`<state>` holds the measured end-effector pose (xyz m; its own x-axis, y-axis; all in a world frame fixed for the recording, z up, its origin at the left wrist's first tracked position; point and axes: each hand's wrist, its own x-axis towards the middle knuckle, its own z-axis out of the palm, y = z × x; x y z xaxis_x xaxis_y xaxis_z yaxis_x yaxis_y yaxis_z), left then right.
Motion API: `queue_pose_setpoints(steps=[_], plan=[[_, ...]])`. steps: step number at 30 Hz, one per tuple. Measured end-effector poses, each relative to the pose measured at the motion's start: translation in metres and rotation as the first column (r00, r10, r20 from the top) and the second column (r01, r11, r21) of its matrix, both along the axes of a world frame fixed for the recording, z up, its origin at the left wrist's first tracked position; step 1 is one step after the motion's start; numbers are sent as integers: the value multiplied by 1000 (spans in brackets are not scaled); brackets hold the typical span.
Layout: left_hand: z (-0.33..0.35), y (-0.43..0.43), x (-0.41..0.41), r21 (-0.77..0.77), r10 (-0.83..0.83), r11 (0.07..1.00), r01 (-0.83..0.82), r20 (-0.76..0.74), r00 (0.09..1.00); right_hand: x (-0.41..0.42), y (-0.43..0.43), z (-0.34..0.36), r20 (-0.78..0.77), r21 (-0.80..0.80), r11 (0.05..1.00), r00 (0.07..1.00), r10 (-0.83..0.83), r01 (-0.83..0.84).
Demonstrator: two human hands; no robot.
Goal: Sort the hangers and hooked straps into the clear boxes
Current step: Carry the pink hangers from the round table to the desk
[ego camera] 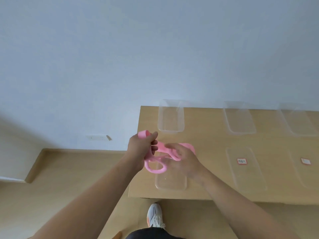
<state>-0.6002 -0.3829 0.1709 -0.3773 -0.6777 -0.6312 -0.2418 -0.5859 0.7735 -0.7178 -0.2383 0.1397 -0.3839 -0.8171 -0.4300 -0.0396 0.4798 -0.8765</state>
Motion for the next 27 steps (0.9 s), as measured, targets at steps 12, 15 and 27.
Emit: queue_pose_setpoints(steps=[12,15,27], plan=[[-19,-9,8,210,37,978,1,-177,983,13,24,-20,141,136,948,941,-307,288],[-37,2,17,218,-15,975,37,-104,994,5,37,-22,97,148,924,925,-368,352],[-48,46,48,-468,-192,659,588,652,734,-30,61,-7,-582,117,986,812,-28,119]])
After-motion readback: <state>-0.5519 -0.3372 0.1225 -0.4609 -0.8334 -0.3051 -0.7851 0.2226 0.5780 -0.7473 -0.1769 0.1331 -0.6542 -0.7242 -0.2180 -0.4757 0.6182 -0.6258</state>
